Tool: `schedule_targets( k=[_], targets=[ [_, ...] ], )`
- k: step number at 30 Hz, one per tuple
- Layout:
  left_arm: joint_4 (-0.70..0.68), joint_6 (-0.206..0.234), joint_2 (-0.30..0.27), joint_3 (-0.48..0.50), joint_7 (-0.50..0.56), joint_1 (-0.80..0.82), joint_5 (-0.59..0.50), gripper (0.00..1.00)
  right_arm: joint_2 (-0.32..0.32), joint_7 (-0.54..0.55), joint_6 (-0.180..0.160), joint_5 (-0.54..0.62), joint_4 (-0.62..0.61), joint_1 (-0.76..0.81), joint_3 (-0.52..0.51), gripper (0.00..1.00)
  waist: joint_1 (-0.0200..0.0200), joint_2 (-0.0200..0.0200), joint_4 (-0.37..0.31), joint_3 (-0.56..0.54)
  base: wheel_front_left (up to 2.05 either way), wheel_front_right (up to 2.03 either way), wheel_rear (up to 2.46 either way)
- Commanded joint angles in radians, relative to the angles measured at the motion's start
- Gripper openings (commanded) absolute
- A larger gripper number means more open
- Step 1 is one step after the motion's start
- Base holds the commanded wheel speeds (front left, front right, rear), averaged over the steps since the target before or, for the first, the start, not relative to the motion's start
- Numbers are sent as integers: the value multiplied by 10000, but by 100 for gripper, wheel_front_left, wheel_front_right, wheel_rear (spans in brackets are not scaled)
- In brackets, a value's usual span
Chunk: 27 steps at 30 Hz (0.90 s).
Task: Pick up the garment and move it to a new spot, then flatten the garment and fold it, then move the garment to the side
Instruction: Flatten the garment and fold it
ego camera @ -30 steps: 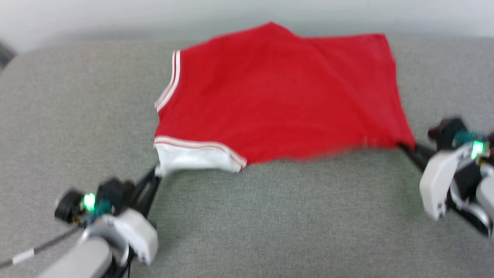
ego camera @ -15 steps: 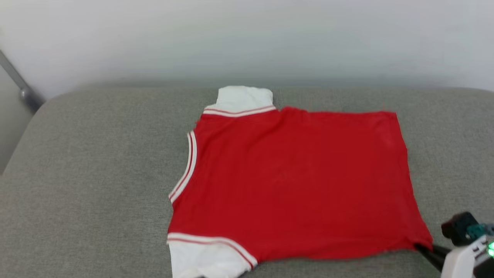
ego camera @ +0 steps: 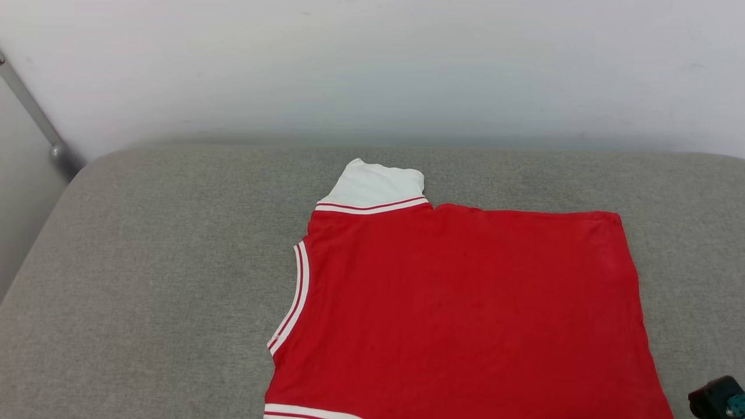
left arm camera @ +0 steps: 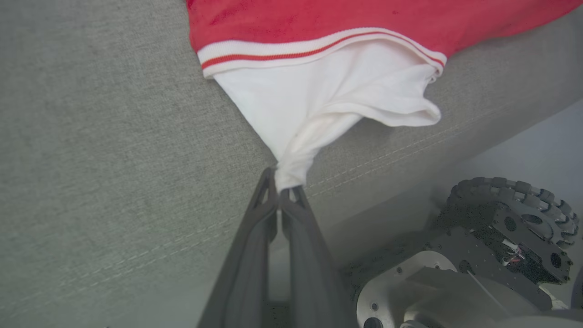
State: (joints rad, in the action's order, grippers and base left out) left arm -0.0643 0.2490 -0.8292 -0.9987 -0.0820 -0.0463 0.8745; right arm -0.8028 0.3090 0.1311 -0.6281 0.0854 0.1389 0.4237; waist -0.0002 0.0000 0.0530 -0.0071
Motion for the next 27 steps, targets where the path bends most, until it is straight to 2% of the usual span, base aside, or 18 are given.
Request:
schedule_targets(
  k=[1,5,13,20,27],
  targets=[
    [17,-21,1,50,-42,250,-117,0,140,75,-8,101,-144,150,-192,0,2,0,7,8,0,0,0],
    [71,-111,-104,147,-47,954,-675,0,522,211,-8,262,-496,251,-846,0,2,0,27,53,0,0,0],
    [319,-633,-20,540,348,3157,-1519,0,1086,419,-8,554,-1029,-327,-1682,0,2,0,-214,429,0,0,0],
    [1085,-1319,102,837,630,4919,-1912,0,1299,586,-8,693,-1179,-1238,-1822,0,2,0,-585,1198,0,0,0],
    [2026,-1810,481,891,749,5949,-2010,0,1316,968,-8,771,-783,-2399,-1558,0,2,0,-854,2138,0,0,0]
  ],
)
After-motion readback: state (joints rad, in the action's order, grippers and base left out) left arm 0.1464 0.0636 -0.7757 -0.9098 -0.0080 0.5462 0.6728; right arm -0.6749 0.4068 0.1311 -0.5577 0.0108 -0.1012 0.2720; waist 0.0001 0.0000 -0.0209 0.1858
